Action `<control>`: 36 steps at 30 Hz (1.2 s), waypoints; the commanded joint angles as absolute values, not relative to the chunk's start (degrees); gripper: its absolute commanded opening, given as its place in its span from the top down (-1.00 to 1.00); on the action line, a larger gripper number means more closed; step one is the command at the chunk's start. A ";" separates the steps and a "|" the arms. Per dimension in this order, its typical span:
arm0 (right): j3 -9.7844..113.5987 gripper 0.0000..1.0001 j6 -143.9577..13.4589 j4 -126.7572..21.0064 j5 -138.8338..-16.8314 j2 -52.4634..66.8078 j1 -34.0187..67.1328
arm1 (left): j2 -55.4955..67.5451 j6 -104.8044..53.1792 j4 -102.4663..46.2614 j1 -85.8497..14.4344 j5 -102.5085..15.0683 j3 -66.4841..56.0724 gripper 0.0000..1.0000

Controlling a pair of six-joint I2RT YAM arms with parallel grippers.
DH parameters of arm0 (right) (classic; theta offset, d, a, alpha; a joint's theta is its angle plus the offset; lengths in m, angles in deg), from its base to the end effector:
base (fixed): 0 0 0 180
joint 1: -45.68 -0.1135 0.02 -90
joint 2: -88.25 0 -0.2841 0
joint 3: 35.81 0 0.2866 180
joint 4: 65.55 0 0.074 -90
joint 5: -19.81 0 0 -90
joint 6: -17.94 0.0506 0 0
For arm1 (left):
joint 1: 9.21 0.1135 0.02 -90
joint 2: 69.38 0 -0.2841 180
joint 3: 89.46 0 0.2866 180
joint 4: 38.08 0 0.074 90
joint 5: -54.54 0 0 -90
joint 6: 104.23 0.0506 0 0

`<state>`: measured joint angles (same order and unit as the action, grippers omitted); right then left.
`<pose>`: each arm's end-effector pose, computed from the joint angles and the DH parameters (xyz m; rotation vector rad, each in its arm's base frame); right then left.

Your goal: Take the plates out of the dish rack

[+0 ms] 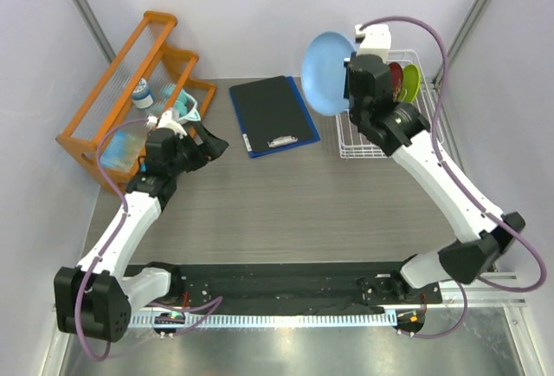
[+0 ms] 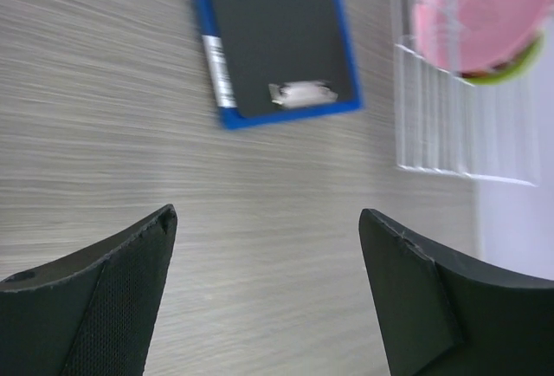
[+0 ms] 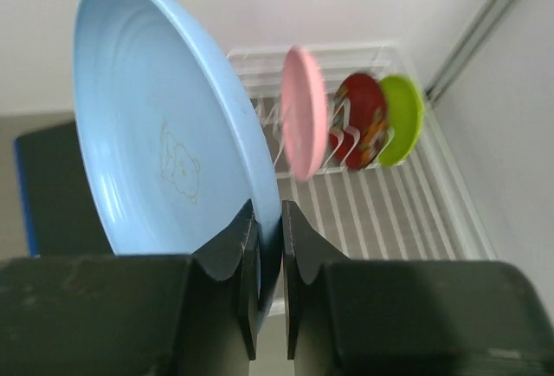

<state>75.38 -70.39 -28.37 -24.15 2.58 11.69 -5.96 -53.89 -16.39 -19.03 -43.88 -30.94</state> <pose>0.3222 0.1733 0.4982 0.0879 1.7157 -0.2517 0.2839 -0.0567 0.2876 -0.4480 2.0518 -0.6826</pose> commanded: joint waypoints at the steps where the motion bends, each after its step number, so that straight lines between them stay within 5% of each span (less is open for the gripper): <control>1: 63.15 0.98 -55.38 -23.41 -41.96 8.61 11.32 | -10.58 -60.63 -29.93 -19.58 -56.19 -35.44 -0.74; 10: 43.18 0.98 -43.69 -34.21 -56.64 17.23 9.12 | -15.15 -63.80 -37.95 -23.52 -59.11 -43.88 -0.82; 23: 34.11 0.98 -35.69 -43.44 -65.17 18.64 5.17 | -9.71 -61.87 -43.57 -31.80 -48.65 -47.50 -0.75; 26: 31.91 0.98 -34.45 -45.64 -66.85 19.69 5.17 | -7.51 -61.61 -43.49 -31.97 -49.26 -45.74 -0.48; 27: 31.47 0.98 -33.66 -46.78 -67.63 20.13 5.17 | -6.55 -61.52 -43.58 -32.15 -49.26 -45.30 -0.06; 29: 29.80 0.98 -32.61 -48.19 -68.43 21.45 5.17 | -6.10 -61.52 -43.66 -32.24 -48.56 -45.47 0.21; 30: 29.10 0.98 -31.82 -48.98 -68.78 21.80 5.17 | -6.19 -61.52 -44.71 -32.24 -48.47 -46.34 0.50; 33: 28.48 0.98 -31.11 -50.12 -69.40 22.16 5.17 | -6.54 -61.61 -45.33 -32.32 -48.55 -47.66 1.00; 34: 28.48 0.98 -31.11 -50.22 -71.49 22.16 5.17 | -6.71 -61.52 -45.25 -32.41 -48.38 -47.93 1.00; 36: 29.00 0.47 -31.19 -49.70 -71.16 21.90 5.17 | -7.07 -61.26 -44.11 -32.32 -47.77 -48.28 1.00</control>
